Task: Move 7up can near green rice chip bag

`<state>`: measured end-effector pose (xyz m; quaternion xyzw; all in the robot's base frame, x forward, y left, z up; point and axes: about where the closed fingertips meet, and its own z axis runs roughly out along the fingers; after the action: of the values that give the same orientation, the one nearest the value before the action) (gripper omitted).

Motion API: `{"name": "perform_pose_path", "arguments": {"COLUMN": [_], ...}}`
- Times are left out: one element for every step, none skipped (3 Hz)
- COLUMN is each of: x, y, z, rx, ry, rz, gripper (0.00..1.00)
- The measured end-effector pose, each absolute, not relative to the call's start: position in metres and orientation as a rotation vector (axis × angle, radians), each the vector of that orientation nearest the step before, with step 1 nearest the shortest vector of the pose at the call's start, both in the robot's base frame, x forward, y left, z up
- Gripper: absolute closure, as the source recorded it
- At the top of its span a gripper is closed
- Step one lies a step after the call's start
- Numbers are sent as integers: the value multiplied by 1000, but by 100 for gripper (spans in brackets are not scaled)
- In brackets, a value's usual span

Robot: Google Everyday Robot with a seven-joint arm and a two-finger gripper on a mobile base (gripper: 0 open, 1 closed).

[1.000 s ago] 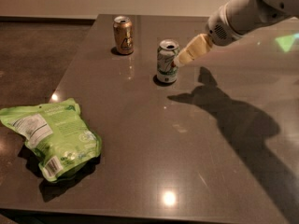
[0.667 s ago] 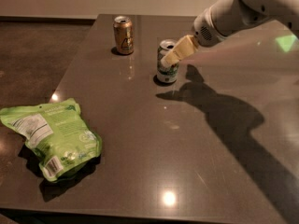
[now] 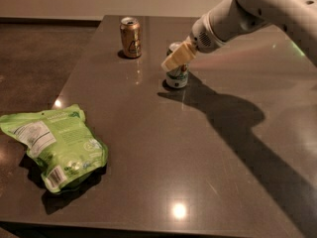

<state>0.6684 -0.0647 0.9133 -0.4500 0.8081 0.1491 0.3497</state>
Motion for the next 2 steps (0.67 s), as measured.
{"name": "perform_pose_path", "arguments": {"x": [668, 659], "y": [-60, -54], "z": [910, 918], "rx": [-1184, -1219], "ry": [2088, 2048], "rz": [406, 421], "gripper": [47, 70]}}
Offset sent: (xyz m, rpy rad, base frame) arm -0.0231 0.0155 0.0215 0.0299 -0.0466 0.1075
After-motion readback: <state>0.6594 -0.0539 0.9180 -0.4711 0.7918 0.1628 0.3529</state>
